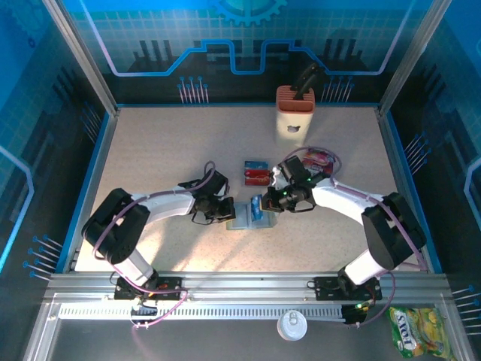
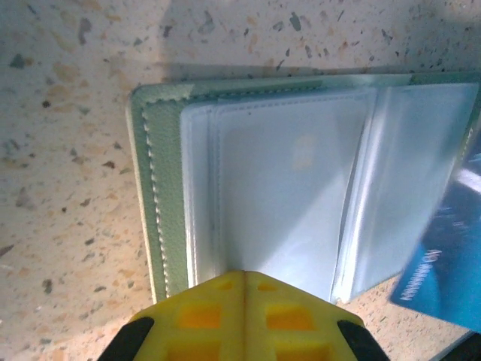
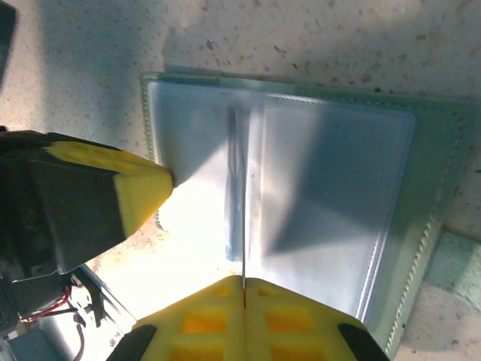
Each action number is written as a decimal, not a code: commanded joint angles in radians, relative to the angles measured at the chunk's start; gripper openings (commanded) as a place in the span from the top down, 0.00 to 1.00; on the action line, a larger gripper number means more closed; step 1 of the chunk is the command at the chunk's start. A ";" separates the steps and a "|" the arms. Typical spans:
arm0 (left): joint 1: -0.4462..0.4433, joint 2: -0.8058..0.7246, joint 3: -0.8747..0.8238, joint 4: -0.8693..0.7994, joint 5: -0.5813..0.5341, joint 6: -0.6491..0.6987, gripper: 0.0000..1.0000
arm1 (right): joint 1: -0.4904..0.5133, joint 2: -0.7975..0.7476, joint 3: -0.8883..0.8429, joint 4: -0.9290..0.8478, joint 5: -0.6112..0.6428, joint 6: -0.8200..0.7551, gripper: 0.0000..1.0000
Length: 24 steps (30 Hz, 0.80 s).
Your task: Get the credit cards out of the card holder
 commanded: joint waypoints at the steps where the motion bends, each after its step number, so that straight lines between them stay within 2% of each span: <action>1: 0.007 -0.049 -0.007 -0.040 -0.012 -0.002 0.96 | -0.014 -0.052 0.051 -0.107 0.055 -0.077 0.97; 9: 0.006 -0.100 -0.007 -0.038 -0.017 0.007 0.93 | -0.019 -0.062 0.156 -0.232 0.117 -0.244 0.98; 13: 0.007 -0.119 -0.015 -0.022 -0.033 0.011 0.92 | -0.018 -0.024 0.221 -0.291 0.204 -0.379 0.99; 18: 0.007 -0.151 -0.034 -0.015 -0.059 0.008 0.90 | 0.001 0.030 0.325 -0.379 0.326 -0.634 1.00; 24: 0.009 -0.173 -0.041 -0.016 -0.076 0.012 0.90 | 0.019 0.110 0.437 -0.473 0.416 -0.978 1.00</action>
